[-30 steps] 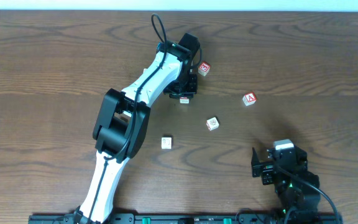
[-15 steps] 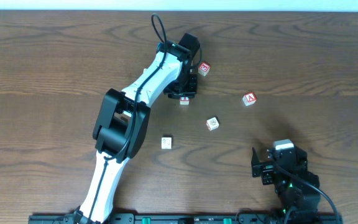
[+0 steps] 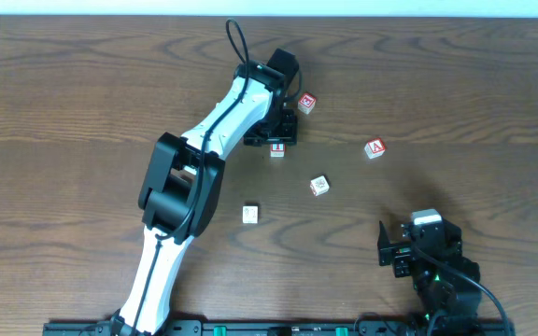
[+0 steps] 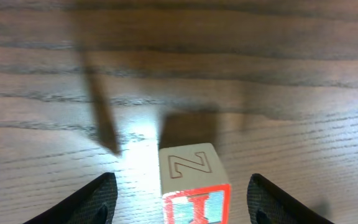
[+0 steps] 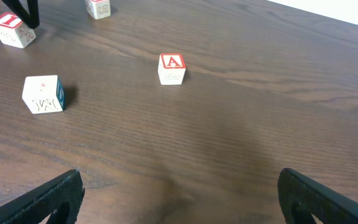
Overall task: Spell out Ai2
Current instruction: 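Lower the I block onto the table and open the left gripper, then move the left gripper back over the blue 2 block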
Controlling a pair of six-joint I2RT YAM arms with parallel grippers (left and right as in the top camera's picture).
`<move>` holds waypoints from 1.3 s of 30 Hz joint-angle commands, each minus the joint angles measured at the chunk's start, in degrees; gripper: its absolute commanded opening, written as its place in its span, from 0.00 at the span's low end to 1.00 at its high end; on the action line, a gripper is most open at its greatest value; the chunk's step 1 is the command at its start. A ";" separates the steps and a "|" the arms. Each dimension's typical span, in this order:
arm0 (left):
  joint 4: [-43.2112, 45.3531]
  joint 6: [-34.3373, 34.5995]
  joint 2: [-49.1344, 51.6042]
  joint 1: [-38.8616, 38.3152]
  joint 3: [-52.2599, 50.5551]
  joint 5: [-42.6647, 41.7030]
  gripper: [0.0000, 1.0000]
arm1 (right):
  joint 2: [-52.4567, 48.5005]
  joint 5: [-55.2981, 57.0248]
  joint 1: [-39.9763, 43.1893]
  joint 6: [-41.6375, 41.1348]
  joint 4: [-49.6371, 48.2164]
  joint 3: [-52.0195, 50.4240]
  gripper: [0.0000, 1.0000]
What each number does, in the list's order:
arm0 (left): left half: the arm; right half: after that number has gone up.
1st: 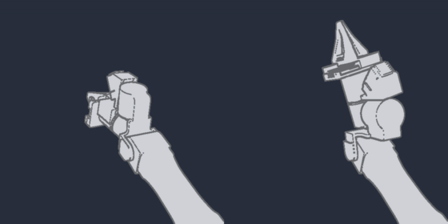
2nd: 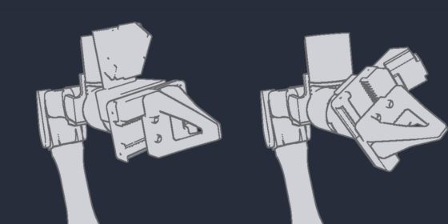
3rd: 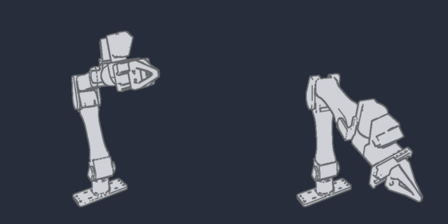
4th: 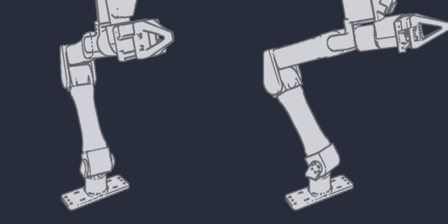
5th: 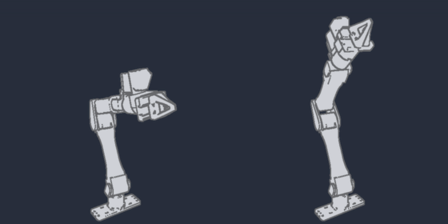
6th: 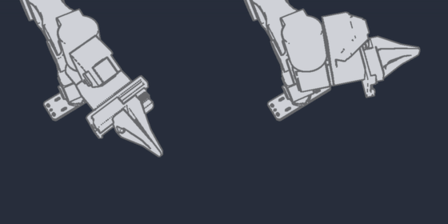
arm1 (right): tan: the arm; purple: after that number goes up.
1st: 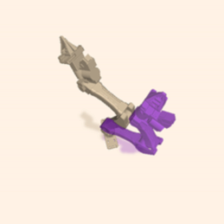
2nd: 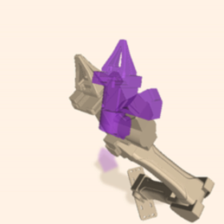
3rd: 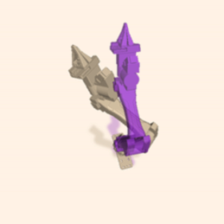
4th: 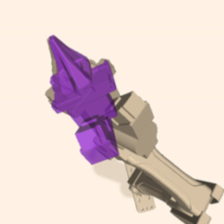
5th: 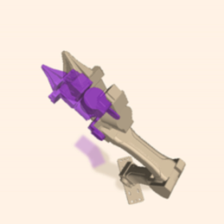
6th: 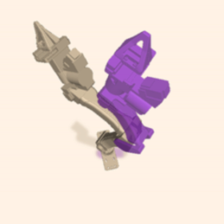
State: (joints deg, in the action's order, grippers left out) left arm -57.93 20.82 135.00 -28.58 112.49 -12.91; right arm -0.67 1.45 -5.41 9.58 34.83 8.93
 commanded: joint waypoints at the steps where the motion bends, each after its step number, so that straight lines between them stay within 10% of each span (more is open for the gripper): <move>1: 0.35 -0.22 0.63 1.03 0.17 0.83 0.69 | 0.35 -0.44 0.83 0.76 -0.11 -0.15 0.99; 39: 22.21 -13.77 0.68 10.67 10.29 16.87 0.72 | 0.35 -0.44 0.83 0.76 -0.11 -0.15 0.99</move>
State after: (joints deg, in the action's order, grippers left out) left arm -36.95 8.69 135.02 -19.09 121.64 3.44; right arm -0.67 1.43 -5.41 9.58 34.83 8.93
